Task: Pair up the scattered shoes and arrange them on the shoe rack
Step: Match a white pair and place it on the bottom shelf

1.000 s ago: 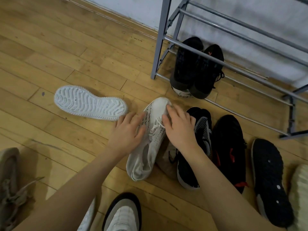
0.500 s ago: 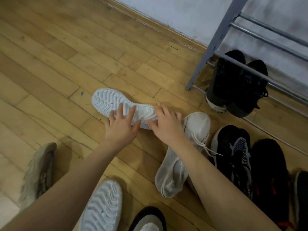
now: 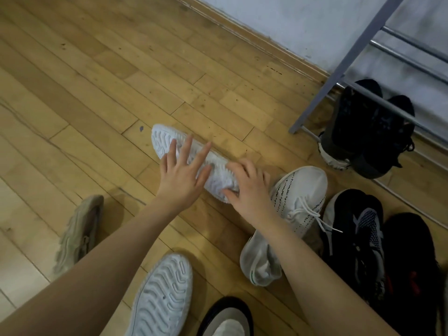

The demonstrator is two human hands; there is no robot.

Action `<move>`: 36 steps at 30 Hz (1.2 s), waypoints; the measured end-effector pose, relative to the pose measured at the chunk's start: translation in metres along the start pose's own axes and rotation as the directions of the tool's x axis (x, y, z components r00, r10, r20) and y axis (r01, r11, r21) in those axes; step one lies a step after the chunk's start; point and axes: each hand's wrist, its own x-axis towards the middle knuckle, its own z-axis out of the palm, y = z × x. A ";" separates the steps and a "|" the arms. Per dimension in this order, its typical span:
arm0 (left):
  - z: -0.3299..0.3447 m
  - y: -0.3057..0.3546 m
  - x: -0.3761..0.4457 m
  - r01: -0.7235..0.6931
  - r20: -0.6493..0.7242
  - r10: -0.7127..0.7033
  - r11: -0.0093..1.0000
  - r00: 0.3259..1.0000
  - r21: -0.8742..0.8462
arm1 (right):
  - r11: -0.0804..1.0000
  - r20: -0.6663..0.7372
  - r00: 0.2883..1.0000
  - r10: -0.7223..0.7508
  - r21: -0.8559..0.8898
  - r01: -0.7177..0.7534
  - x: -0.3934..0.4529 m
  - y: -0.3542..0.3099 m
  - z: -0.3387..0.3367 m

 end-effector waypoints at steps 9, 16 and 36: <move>-0.016 -0.015 -0.051 0.023 -0.107 -0.009 0.991 0.994 0.131 | 0.975 0.018 0.998 0.064 0.213 -0.066 -0.026 -0.023 -0.006; -0.004 -0.033 -0.077 0.395 0.014 -0.395 0.918 0.918 -0.032 | 0.986 0.427 0.901 0.074 0.107 -0.132 -0.023 -0.048 0.016; 0.017 -0.034 -0.068 0.505 0.084 -0.513 0.780 0.854 -0.370 | 0.861 0.551 0.832 0.069 0.388 -0.328 -0.015 -0.064 0.034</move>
